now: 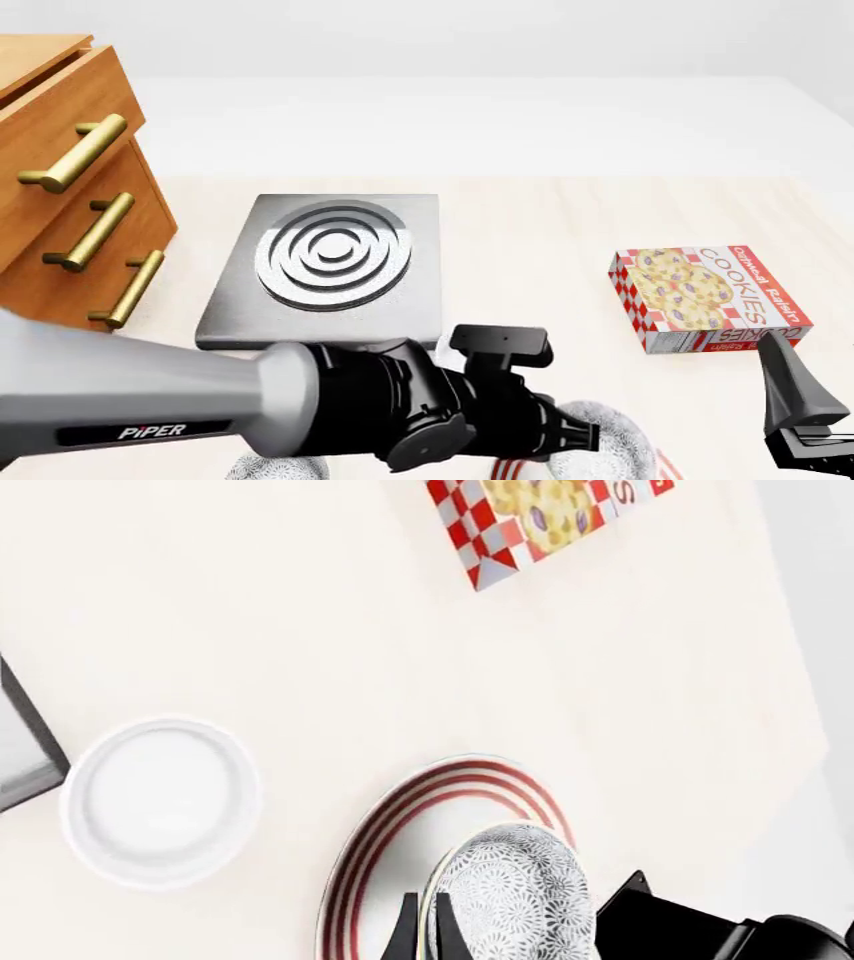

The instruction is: Pick the akita bowl on the wooden cabinet and place it on the plate.

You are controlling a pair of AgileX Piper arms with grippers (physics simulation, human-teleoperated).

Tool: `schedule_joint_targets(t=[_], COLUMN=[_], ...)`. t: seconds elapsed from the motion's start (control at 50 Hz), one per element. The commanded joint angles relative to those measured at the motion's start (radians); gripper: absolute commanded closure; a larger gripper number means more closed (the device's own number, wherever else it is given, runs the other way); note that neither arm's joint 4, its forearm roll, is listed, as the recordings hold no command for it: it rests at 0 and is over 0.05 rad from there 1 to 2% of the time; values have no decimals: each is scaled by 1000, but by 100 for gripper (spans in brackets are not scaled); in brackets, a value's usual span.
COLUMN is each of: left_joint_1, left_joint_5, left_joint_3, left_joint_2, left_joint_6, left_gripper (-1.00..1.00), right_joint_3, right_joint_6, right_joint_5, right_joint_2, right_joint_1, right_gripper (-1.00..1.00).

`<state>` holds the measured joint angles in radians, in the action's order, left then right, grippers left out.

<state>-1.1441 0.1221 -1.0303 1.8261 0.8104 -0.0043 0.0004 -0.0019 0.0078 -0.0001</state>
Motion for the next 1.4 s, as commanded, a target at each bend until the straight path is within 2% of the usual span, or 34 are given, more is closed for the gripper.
schedule_joint_targets(t=[0.02, 1.08, 1.1, 1.4], left_joint_1=[-10, 10, 11, 5], left_joint_5=[-16, -28, -25, 10], left_joint_3=[3, 10, 9, -2], left_joint_2=[16, 27, 27, -7], left_joint_6=[2, -4, -9, -50], left_gripper=[100, 100, -100, -100], right_joint_3=[0, 0, 0, 0], right_joint_6=[0, 0, 0, 0], right_joint_5=[0, 0, 0, 0], right_joint_2=[0, 0, 0, 0], right_joint_1=[0, 0, 0, 0], right_gripper=[-100, -100, -100, -100])
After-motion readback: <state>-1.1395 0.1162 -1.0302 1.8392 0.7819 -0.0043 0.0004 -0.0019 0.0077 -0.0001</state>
